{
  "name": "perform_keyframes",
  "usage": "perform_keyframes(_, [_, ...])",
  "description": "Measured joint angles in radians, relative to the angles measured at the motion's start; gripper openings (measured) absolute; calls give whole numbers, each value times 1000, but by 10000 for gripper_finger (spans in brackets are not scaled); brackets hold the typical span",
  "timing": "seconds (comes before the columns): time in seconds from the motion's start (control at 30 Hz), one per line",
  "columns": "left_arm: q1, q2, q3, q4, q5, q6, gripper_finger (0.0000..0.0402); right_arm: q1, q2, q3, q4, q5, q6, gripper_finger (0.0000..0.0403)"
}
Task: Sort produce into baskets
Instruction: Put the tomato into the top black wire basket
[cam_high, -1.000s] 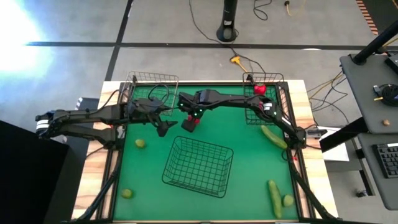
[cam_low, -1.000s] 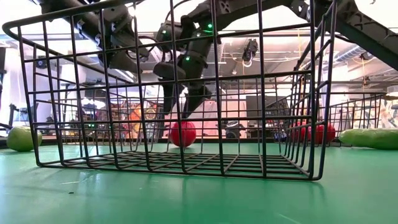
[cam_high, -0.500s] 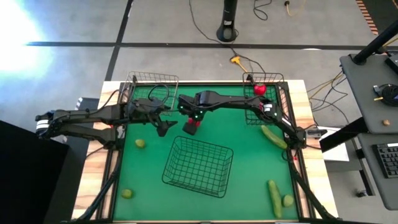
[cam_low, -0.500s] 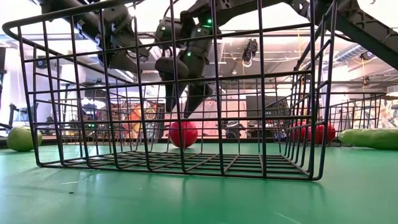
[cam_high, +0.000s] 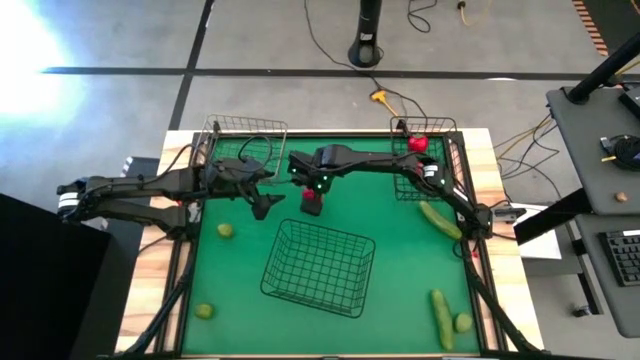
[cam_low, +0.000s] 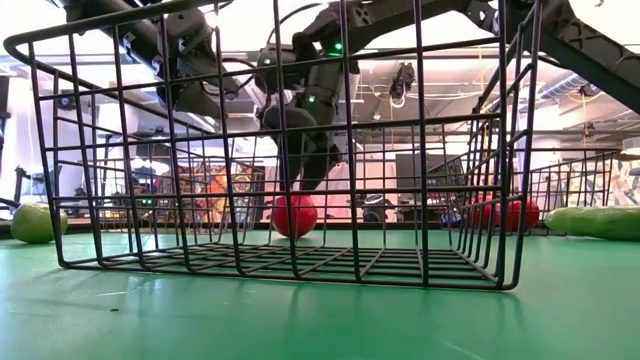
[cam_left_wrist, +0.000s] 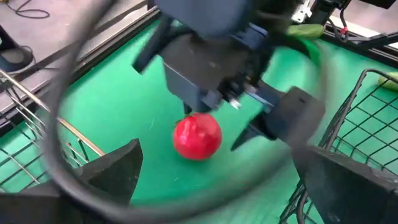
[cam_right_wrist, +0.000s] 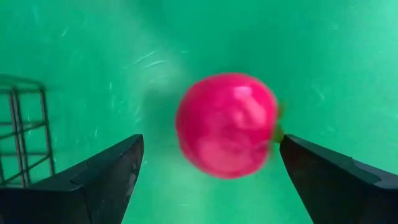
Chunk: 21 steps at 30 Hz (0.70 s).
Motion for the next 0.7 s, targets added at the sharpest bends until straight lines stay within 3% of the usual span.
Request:
perform_keyframes(0.43, [0,0,0,6,1,1,396,28,3,-94,113,78,-63,364])
perform_keyframes(0.7, [0,0,0,7,0,1,396,28,3,-96,116,106,-53,294])
